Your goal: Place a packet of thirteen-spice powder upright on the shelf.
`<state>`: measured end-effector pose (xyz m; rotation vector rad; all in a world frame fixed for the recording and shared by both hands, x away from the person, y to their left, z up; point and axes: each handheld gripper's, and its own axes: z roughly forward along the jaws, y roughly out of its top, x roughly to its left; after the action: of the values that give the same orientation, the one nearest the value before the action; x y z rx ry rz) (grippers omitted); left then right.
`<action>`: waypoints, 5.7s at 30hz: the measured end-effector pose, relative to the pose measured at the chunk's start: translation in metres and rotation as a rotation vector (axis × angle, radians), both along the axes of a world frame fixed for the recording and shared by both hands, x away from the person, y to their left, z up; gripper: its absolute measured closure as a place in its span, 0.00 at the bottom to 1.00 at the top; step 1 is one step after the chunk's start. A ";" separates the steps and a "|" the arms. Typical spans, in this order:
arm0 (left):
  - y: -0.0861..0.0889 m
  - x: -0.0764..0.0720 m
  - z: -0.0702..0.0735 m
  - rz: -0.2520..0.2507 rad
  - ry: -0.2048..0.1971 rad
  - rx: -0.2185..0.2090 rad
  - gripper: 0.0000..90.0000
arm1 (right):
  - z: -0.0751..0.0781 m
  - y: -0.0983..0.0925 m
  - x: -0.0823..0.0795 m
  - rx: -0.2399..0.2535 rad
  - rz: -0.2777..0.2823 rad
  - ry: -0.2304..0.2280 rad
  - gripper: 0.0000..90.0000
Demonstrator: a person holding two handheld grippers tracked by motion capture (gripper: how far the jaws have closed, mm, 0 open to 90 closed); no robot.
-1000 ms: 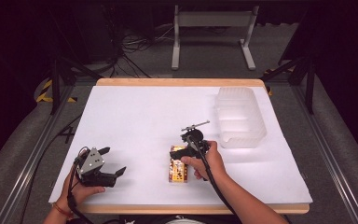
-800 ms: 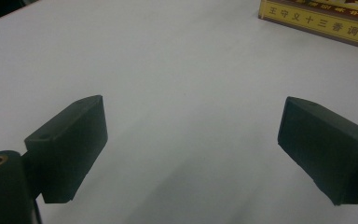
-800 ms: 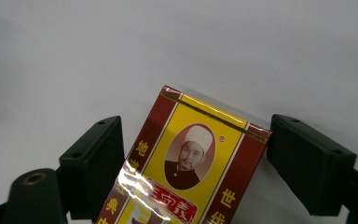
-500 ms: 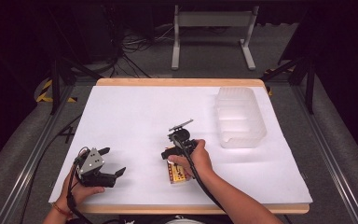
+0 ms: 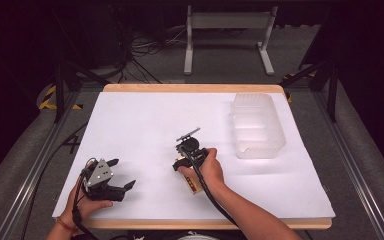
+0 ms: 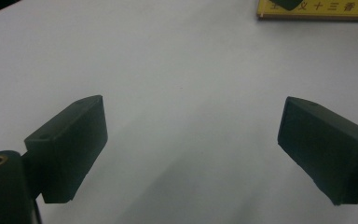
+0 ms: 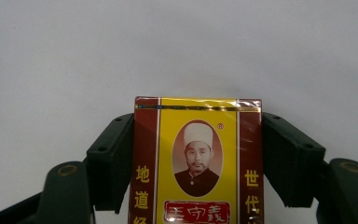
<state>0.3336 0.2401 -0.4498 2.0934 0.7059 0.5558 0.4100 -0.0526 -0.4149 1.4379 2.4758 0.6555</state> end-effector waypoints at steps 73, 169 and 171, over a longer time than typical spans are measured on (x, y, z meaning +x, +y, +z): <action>0.001 0.001 0.000 -0.012 0.001 -0.015 0.09 | 0.095 -0.182 0.040 0.204 -0.176 -0.591 0.36; -0.001 0.000 -0.001 -0.021 0.005 0.007 0.09 | 0.055 -0.245 0.015 0.081 -0.238 -0.479 0.34; -0.001 0.000 -0.001 -0.020 0.005 0.008 0.09 | 0.056 -0.245 0.015 0.083 -0.241 -0.483 0.34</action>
<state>0.3334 0.2393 -0.4506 2.1072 0.6858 0.5437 0.4246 -0.2979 -0.3588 1.3766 1.8964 0.9323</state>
